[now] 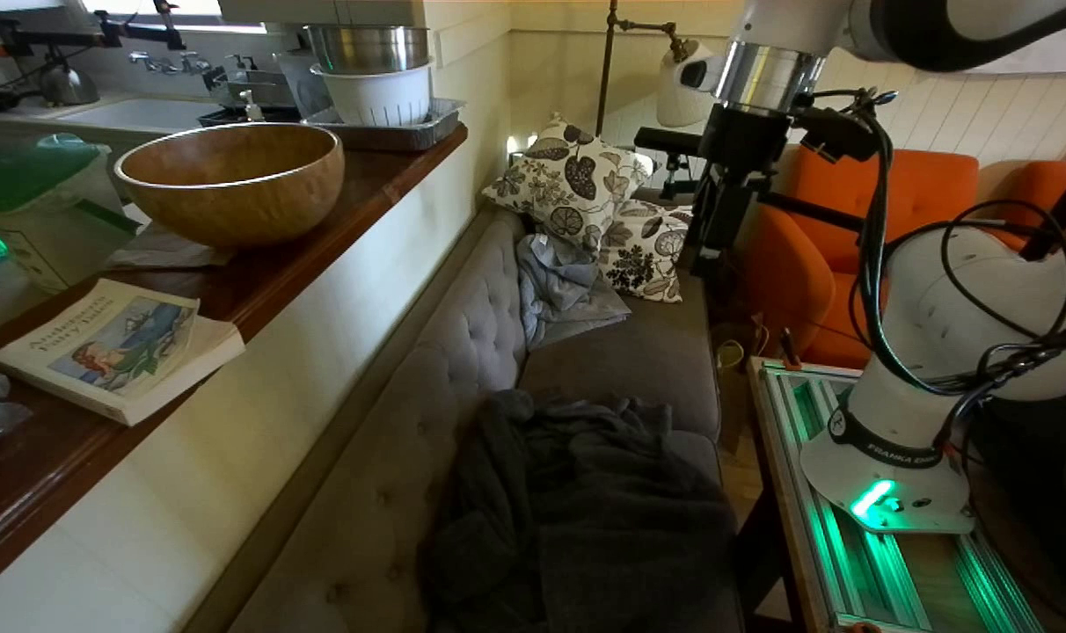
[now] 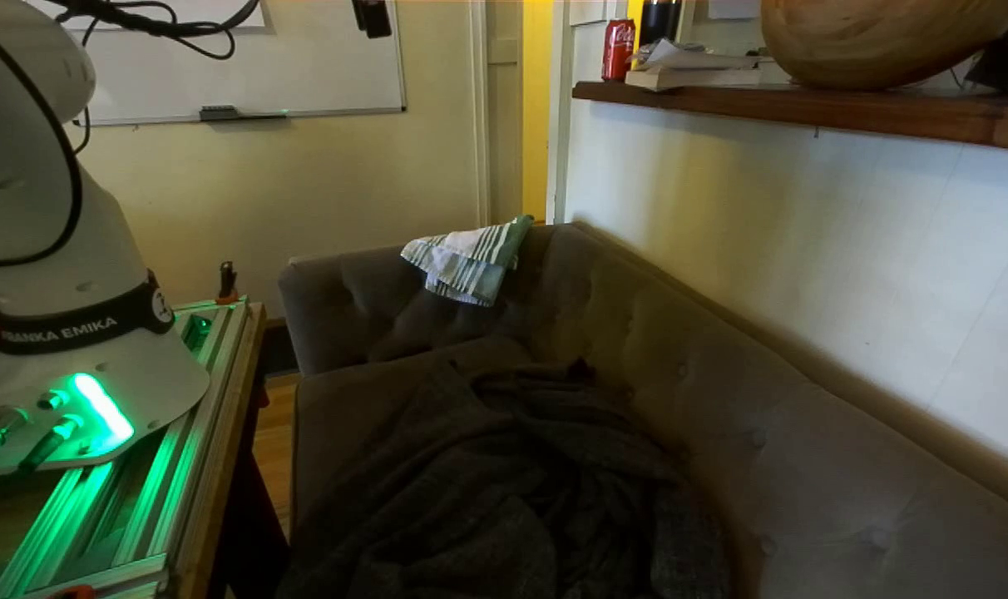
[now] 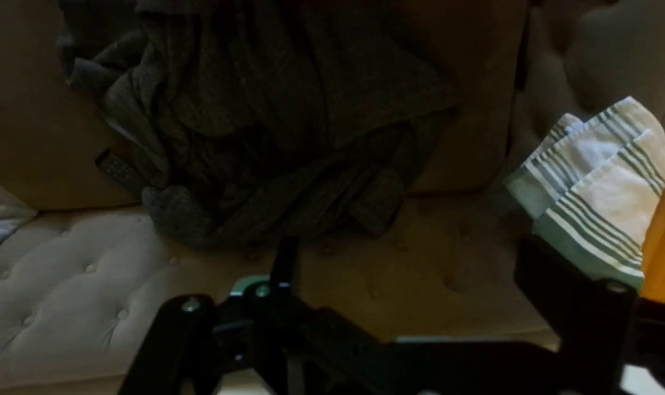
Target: Put the wooden bowl on the armrest
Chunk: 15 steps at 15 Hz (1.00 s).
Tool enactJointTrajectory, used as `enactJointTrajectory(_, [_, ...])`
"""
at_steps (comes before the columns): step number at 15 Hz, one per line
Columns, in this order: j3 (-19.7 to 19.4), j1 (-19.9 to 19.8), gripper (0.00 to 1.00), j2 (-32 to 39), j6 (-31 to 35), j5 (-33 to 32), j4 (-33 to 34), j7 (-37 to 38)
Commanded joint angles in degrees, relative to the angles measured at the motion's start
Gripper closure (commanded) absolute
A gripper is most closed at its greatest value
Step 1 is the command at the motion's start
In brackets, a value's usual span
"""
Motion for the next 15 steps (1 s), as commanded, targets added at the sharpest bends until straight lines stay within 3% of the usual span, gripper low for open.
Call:
enactJointTrajectory(1, [1.6, 1.5, 0.0, 3.7, 8.8, 2.1, 4.0, -0.9])
enactJointTrajectory(6, [3.8, 4.6, 0.0, 11.4, 18.5, -0.4, 12.4, -5.1])
enactJointTrajectory(15, [6.9, 6.3, 0.0, 31.9, 16.8, -10.6, 39.6, -21.7])
